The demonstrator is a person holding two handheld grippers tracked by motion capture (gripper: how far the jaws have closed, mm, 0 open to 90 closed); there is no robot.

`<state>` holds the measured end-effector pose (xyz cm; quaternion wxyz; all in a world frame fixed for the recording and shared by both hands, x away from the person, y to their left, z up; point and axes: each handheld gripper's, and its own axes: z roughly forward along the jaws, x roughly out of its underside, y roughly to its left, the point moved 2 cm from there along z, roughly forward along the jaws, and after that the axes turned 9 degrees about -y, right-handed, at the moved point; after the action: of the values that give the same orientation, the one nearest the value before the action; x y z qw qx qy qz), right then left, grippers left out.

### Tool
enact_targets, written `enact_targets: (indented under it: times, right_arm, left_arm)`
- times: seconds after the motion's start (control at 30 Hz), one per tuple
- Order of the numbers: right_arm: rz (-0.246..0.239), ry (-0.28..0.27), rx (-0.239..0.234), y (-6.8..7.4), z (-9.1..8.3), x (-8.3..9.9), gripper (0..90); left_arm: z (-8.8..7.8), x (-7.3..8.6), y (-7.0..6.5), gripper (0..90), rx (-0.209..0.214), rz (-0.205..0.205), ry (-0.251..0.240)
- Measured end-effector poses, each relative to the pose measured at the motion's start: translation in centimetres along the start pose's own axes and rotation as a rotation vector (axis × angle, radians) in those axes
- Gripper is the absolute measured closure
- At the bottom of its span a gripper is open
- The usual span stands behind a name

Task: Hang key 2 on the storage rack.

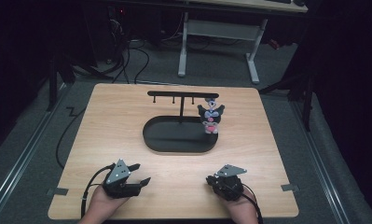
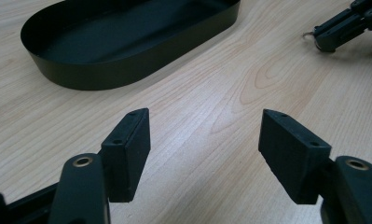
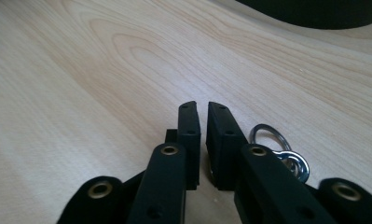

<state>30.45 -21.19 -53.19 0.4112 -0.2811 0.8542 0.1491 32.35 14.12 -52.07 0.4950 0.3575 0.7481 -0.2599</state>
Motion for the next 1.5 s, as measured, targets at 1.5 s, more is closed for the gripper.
enact_targets:
  times: [1.5]
  right_arm:
    - [0.129,-0.005,0.134,-4.5,-5.1,3.3,61.5]
  left_arm:
    - [0.2,0.2,0.2,35.0,-0.003,-0.004,0.017]
